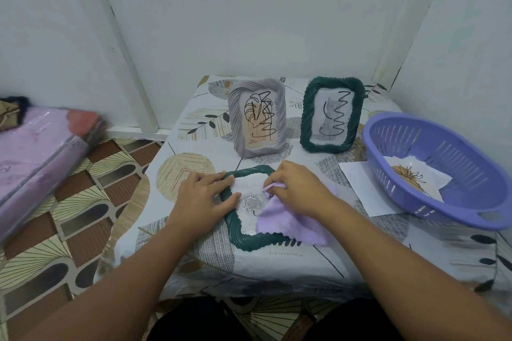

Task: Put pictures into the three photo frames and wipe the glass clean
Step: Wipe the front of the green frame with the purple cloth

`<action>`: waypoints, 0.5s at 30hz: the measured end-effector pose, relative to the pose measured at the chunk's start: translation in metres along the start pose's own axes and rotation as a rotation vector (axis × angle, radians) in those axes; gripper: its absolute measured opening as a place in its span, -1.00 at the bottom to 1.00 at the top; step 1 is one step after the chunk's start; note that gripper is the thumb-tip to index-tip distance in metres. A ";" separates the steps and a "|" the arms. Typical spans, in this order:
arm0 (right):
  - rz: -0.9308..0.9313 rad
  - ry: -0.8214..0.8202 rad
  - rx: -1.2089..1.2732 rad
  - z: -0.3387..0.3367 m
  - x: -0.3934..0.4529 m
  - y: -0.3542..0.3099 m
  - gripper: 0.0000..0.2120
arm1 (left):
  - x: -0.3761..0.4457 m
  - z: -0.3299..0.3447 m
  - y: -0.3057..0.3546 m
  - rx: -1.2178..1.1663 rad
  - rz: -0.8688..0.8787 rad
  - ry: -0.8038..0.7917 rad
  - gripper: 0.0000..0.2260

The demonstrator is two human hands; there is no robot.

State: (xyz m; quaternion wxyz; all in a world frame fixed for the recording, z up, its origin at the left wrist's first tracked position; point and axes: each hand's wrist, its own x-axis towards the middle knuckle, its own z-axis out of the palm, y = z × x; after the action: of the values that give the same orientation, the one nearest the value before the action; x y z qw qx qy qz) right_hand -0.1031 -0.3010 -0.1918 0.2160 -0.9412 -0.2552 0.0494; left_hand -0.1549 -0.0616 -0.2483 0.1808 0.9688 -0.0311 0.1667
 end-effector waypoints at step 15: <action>-0.050 -0.077 0.045 -0.013 0.008 0.003 -0.86 | 0.000 -0.002 0.001 0.011 0.003 -0.007 -0.39</action>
State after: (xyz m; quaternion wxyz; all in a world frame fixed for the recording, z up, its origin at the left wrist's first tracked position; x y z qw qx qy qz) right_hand -0.0918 -0.3040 -0.1816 0.2284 -0.9268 -0.2855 0.0860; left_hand -0.1553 -0.0618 -0.2465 0.1750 0.9704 -0.0324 0.1635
